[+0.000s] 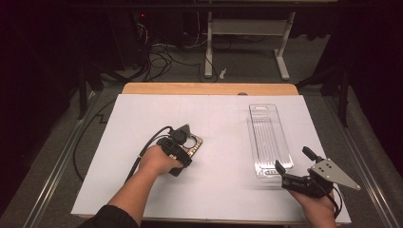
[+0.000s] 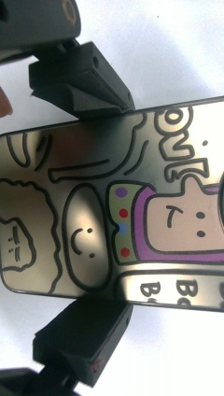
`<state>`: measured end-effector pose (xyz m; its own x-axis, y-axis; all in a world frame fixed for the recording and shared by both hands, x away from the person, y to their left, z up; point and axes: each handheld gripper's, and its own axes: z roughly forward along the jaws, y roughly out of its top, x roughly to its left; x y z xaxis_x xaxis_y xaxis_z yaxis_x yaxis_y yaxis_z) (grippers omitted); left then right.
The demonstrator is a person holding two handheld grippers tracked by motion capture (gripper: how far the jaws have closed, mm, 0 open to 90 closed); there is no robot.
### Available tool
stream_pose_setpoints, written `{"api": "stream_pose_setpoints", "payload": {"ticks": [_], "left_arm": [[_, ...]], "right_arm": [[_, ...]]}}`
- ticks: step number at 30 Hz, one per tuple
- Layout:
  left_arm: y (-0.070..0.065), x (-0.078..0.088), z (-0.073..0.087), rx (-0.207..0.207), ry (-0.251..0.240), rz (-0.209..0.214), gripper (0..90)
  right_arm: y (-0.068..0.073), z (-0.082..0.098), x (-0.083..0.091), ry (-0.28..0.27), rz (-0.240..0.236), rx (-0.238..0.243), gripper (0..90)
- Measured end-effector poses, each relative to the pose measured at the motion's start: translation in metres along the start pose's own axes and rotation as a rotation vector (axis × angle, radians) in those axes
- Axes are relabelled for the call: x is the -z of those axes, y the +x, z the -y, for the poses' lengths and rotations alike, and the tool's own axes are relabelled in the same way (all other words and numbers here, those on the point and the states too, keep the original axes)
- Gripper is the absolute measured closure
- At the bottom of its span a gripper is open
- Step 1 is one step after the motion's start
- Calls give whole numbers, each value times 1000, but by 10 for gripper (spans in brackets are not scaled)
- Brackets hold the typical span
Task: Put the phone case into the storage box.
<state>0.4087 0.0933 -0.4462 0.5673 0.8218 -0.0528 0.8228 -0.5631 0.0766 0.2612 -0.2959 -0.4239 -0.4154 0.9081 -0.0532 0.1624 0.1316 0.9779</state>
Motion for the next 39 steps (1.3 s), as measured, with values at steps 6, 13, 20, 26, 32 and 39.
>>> {"api": "stream_pose_setpoints", "payload": {"ticks": [6, 13, 20, 26, 32, 39], "left_arm": [[-1, 1, 1, -18, -12, -6, 131], [0, 4, 3, -28, -27, 3, 131], [2, 14, 8, -35, -96, 43, 131], [3, 22, 17, -48, -170, 66, 131], [11, 26, 39, -61, -288, 99, 131], [20, 23, 65, -61, -415, 146, 130]], "right_arm": [[0, 0, 0, 0, 1, -2, 2], [-1, 0, 0, 1, 3, -3, 2], [-1, 0, 0, -1, 3, -2, 2], [0, 0, 0, -2, 3, 0, 2], [0, 0, 1, -3, 4, 2, 2], [1, 0, 0, -1, 1, 4, 2]]}}
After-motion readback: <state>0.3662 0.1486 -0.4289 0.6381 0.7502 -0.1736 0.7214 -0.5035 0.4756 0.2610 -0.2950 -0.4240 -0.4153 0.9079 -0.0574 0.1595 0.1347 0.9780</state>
